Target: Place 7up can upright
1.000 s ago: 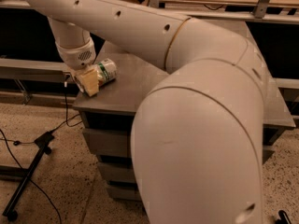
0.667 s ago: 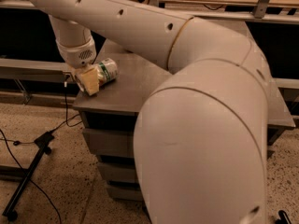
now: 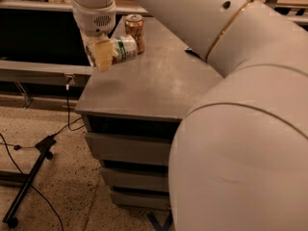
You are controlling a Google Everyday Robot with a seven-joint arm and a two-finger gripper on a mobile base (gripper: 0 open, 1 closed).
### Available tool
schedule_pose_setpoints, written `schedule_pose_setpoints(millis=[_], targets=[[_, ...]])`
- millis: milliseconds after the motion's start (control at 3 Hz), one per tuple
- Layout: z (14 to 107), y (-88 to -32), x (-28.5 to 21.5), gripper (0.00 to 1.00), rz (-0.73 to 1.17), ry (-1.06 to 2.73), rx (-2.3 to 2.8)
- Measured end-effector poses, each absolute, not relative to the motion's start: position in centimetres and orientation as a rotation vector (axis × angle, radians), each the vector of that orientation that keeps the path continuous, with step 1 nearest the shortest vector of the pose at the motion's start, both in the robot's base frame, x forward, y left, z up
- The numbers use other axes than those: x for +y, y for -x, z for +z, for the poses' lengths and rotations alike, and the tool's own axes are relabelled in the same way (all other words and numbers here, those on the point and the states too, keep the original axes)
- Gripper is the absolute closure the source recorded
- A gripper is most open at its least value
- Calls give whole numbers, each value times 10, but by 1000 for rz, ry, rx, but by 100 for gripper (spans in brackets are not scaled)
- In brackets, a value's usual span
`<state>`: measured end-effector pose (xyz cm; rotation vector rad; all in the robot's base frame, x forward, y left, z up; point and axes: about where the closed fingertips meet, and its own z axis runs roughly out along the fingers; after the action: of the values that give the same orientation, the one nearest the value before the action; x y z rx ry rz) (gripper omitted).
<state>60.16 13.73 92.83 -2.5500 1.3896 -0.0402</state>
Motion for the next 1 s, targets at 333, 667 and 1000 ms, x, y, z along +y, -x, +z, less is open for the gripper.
schedule_pose_setpoints(millis=[333,667,1000], targets=[[925,-603,141,100,-43,2548,1380],[927,-605,142,100,54,2483,1338],[937,-612,137,100,236,2317,1224]])
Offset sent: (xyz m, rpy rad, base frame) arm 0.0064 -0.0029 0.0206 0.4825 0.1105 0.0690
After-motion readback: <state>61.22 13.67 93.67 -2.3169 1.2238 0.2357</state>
